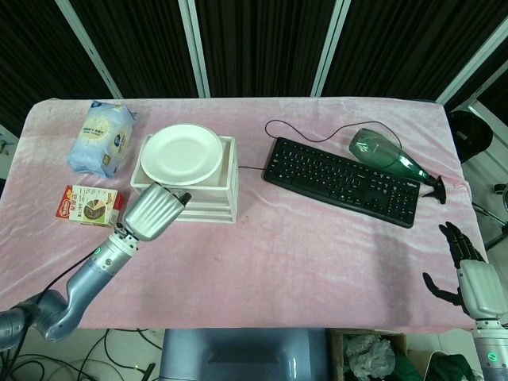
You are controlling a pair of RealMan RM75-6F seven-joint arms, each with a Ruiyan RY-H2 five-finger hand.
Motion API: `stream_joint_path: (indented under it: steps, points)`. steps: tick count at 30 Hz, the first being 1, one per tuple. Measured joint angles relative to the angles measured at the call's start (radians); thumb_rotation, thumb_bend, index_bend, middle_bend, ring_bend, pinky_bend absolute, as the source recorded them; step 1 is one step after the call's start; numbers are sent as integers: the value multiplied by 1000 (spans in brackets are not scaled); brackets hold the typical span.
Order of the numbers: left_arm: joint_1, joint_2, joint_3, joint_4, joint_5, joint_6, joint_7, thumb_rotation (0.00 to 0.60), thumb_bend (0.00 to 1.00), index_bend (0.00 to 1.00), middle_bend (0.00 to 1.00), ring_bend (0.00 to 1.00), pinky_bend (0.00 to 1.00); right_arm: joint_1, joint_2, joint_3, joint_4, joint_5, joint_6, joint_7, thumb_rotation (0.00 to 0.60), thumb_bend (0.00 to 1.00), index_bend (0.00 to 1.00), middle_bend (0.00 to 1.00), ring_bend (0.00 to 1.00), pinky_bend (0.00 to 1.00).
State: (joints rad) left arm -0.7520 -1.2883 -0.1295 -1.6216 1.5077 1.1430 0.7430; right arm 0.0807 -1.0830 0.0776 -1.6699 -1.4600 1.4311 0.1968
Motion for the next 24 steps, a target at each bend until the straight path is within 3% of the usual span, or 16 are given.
stream_joint_path:
  steps: [7, 12, 15, 24]
  points:
    - [10, 7, 12, 6, 2, 0, -4, 600, 425, 518, 1000, 1000, 1000, 0, 0, 1, 0, 1, 0, 1, 600, 282, 42, 0, 61, 198]
    - [20, 14, 19, 10, 2, 4, -10, 600, 219, 435, 1000, 1000, 1000, 0, 0, 1, 1, 1, 1, 2, 600, 283, 42, 0, 61, 198]
    - [22, 19, 20, 10, 3, 3, -16, 600, 154, 406, 1000, 1000, 1000, 0, 0, 2, 0, 2, 1, 2, 600, 282, 42, 0, 61, 198]
    - [29, 23, 14, 7, 24, 31, -41, 600, 142, 380, 1000, 1000, 1000, 0, -1, 3, 1, 2, 3, 1, 600, 283, 42, 0, 61, 198]
